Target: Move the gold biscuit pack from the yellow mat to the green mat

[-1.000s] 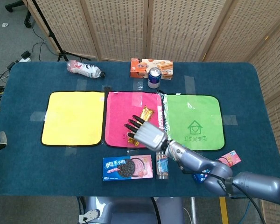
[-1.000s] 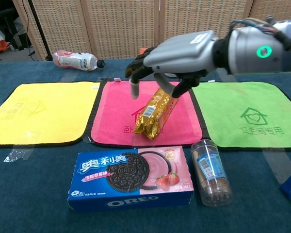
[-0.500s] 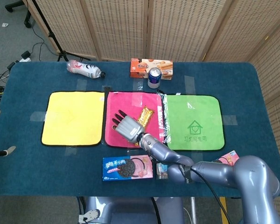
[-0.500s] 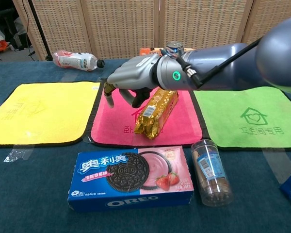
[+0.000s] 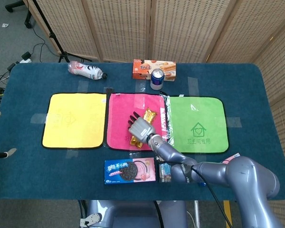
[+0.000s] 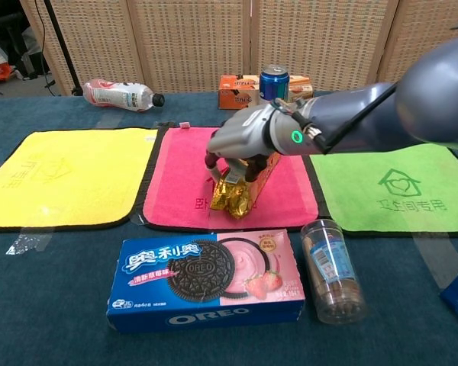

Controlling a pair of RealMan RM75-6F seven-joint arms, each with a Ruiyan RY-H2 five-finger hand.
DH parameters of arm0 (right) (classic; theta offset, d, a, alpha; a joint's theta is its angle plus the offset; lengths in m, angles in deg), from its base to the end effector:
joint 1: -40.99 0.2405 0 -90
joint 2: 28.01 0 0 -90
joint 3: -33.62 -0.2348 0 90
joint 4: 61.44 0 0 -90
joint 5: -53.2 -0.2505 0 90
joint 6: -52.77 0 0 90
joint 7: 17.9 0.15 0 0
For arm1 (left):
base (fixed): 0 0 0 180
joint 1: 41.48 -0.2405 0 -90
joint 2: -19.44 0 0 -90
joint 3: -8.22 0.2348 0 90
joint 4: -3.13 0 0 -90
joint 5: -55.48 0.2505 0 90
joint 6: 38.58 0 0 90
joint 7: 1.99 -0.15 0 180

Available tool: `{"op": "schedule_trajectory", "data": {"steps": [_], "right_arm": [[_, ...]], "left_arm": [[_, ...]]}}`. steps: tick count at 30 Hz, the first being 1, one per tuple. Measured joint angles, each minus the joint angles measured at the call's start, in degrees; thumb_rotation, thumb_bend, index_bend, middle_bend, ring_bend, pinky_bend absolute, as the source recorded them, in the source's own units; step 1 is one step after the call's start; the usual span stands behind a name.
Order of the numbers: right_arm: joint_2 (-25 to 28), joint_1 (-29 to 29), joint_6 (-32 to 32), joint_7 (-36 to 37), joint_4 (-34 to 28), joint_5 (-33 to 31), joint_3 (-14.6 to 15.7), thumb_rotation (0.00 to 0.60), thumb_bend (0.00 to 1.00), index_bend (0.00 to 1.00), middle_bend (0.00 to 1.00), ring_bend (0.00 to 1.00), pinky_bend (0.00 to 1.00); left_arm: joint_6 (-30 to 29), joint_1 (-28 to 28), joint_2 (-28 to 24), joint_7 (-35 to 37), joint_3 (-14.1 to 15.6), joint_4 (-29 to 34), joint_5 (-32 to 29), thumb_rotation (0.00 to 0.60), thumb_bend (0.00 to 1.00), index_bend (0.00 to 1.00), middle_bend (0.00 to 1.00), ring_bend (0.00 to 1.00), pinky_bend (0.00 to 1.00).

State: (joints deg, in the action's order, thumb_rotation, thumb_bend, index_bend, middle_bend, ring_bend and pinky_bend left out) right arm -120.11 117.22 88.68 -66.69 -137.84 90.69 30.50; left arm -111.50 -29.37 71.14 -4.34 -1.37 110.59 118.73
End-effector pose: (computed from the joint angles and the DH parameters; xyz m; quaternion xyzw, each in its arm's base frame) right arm -0.0196 -0.3837 -0.1153 0.9073 -0.1308 0.1808 0.3565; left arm -0.2891 0.2423 0.1537 -0.5232 -0.4784 -0.3530 0.6105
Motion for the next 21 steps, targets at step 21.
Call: {"op": "schedule_trajectory", "data": {"steps": [21], "right_arm": [[12.3, -6.4, 4.6, 2.4, -7.5, 0.8, 12.5, 0.600, 1.00, 0.29, 0.16, 0.00, 0.00]], "left_arm": [[-2.2, -0.9, 0.4, 0.2, 1.6, 1.5, 5.1, 0.600, 0.00, 0.00, 0.00, 0.00, 0.00]]}}
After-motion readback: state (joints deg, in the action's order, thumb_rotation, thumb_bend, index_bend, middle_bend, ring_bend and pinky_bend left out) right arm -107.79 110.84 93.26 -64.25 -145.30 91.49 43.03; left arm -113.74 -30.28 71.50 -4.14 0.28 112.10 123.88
